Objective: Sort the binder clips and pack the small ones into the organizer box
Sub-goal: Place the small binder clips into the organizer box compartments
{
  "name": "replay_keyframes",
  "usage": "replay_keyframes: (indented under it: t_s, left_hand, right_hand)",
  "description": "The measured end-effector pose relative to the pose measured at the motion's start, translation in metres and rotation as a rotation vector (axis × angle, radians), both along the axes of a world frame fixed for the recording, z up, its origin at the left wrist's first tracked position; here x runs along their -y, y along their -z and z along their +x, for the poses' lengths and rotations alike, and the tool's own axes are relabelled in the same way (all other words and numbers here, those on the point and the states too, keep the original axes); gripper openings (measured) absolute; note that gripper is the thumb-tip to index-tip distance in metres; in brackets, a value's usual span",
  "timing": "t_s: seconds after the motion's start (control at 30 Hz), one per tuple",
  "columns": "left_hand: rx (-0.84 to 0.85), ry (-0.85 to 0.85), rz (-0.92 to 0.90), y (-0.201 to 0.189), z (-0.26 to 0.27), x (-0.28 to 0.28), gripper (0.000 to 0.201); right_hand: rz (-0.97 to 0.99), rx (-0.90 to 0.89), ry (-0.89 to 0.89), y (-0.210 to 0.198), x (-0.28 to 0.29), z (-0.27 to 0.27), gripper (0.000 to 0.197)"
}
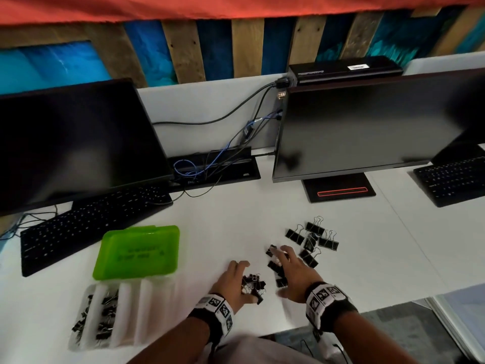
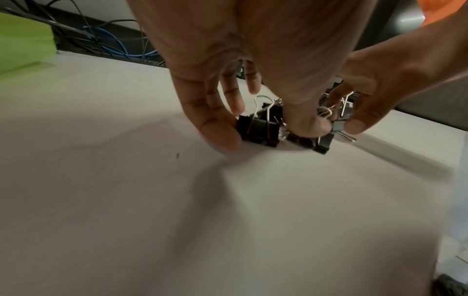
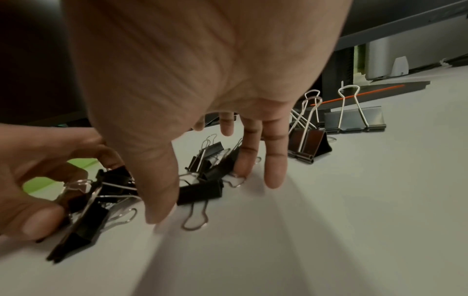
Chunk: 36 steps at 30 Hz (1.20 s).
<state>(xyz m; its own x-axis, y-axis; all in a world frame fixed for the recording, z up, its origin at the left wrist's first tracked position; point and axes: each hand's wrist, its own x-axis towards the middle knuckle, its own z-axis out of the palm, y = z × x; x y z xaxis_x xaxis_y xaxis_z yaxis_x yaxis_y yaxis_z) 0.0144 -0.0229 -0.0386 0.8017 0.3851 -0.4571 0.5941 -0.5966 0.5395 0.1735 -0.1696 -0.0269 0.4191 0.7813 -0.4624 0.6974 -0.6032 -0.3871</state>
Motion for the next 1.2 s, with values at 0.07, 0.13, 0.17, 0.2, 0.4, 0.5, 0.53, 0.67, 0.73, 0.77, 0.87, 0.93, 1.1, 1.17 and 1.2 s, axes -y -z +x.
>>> replay_keyframes:
  t_s: [0.07,0.13,0.17,0.2,0.4,0.5,0.53,0.67,0.73,0.77,0.87,0.93,1.1,1.17,1.2]
  left_hand:
    - [-0.006,0.049,0.027,-0.001,-0.002,0.004,0.081]
    - [-0.007,0.099,0.069,-0.002,-0.001,0.007,0.069]
    - [-0.007,0.109,0.083,-0.002,-0.001,0.009,0.060]
    - [-0.005,0.106,0.092,-0.002,0.000,0.010,0.050]
    - [0.019,-0.020,0.036,0.002,0.000,0.000,0.034]
    - [0.038,-0.112,-0.004,0.002,-0.004,-0.009,0.032]
    - [0.048,-0.130,-0.008,0.001,-0.006,-0.012,0.031]
    - [0.081,-0.180,-0.022,0.000,-0.015,-0.021,0.024]
    - [0.088,-0.187,-0.019,-0.002,-0.021,-0.025,0.022]
    - [0.094,-0.192,-0.015,-0.003,-0.024,-0.027,0.022]
    - [0.122,-0.240,-0.013,-0.005,-0.034,-0.033,0.021]
    - [0.151,-0.273,-0.015,-0.009,-0.041,-0.036,0.020]
    - [0.249,-0.380,-0.037,-0.022,-0.062,-0.045,0.021]
    - [0.287,-0.431,-0.048,-0.028,-0.073,-0.050,0.021]
    - [0.302,-0.453,-0.049,-0.031,-0.080,-0.053,0.022]
  right_hand:
    - [-0.071,0.019,-0.027,0.001,-0.006,0.001,0.106]
    - [-0.102,0.020,-0.032,0.003,-0.012,-0.001,0.093]
    - [-0.095,0.008,-0.018,0.003,-0.014,-0.002,0.084]
    - [-0.076,0.000,-0.007,0.003,-0.016,-0.004,0.073]
    - [0.014,-0.020,-0.058,0.002,-0.015,-0.006,0.042]
    - [0.057,-0.028,-0.056,0.000,-0.020,-0.005,0.036]
    - [0.079,-0.032,-0.047,0.000,-0.023,-0.005,0.031]
    - [0.113,-0.020,-0.052,-0.002,-0.037,-0.007,0.018]
    - [0.107,-0.031,-0.070,-0.005,-0.044,-0.007,0.017]
    - [0.100,-0.032,-0.084,-0.006,-0.049,-0.008,0.017]
    - [0.083,-0.014,-0.146,-0.011,-0.063,-0.010,0.019]
    - [0.097,-0.025,-0.173,-0.016,-0.073,-0.012,0.017]
    - [0.191,-0.085,-0.207,-0.034,-0.104,-0.021,0.012]
    - [0.216,-0.114,-0.228,-0.041,-0.122,-0.028,0.011]
    - [0.224,-0.128,-0.242,-0.046,-0.132,-0.033,0.010]
